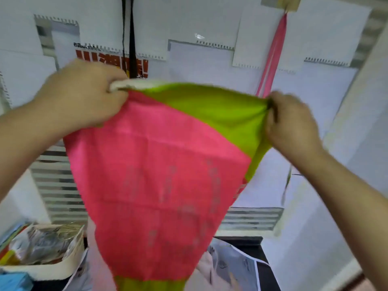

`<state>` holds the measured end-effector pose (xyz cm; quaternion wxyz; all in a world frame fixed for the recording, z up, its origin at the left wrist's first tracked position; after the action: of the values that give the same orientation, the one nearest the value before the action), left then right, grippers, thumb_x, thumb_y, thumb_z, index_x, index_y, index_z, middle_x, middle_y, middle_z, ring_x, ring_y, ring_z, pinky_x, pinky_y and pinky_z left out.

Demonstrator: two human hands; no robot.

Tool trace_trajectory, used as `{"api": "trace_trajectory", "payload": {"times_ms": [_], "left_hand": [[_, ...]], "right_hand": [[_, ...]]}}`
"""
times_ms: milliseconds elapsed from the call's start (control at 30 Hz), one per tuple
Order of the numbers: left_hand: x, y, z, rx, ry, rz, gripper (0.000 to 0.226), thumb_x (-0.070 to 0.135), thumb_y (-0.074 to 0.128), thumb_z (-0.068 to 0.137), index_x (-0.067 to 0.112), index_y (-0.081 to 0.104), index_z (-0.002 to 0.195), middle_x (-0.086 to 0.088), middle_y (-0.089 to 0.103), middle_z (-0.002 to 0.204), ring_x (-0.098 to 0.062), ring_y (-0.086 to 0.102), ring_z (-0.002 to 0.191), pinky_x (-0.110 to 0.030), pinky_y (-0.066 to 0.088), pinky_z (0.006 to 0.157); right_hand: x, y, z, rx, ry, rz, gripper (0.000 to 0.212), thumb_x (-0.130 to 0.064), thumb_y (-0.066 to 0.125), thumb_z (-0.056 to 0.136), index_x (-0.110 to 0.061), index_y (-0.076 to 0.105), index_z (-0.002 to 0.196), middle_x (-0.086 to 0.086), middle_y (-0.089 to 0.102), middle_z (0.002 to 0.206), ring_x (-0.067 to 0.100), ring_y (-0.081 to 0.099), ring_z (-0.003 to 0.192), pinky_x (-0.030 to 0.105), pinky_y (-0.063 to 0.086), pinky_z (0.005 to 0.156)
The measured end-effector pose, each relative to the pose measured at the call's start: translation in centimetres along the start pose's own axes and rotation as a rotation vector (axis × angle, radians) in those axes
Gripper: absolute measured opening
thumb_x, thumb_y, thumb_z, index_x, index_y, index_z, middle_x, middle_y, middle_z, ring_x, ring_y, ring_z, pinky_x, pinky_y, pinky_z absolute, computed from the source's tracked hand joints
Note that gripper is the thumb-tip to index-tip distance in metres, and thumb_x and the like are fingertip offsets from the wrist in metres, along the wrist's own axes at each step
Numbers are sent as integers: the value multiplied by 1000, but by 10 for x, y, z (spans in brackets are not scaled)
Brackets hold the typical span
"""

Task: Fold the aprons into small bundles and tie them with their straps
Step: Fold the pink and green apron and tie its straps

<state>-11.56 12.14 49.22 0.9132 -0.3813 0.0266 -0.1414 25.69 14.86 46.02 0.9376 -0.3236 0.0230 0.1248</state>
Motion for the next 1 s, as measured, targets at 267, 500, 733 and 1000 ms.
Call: {"api": "trace_trajectory", "payload": {"times_ms": [267,500,733,1000], "left_hand": [[-37,63,-62,-592,-2,20,39,52,33,64,22,57,65,3,59,62,-16,63,63,-44,55,66],[-46,114,-83,-921,-42,139,30,50,39,70,30,60,77,10,67,77,-3,64,75,-37,55,78],[76,93,-79,-439,20,-53,23,48,72,85,34,54,89,10,59,87,-5,59,78,-34,51,66],[180,100,-70,-335,-569,-1234,8,15,76,93,18,76,100,-6,79,100,-18,75,95,-36,59,83]], "right_hand": [[47,11,-77,-950,-254,-200,20,-39,65,95,-25,55,85,-4,58,71,22,61,73,43,54,70],[84,45,-68,-851,-169,-23,17,-17,68,94,-12,66,78,0,56,88,24,58,88,46,48,86],[-9,30,-49,-655,160,380,34,-19,55,98,-13,51,64,4,53,59,20,49,56,36,36,55],[-77,11,-26,-875,427,1483,15,-8,55,103,2,65,99,25,73,97,43,74,99,32,60,74]]}}
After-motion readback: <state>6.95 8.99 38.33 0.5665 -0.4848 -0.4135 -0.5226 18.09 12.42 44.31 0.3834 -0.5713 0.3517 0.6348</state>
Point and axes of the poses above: each hand's wrist, its own z-axis towards the middle knuckle, its own y-axis out of the palm, x = y × z, the point moved 1 cm from there along z, towards the middle knuckle
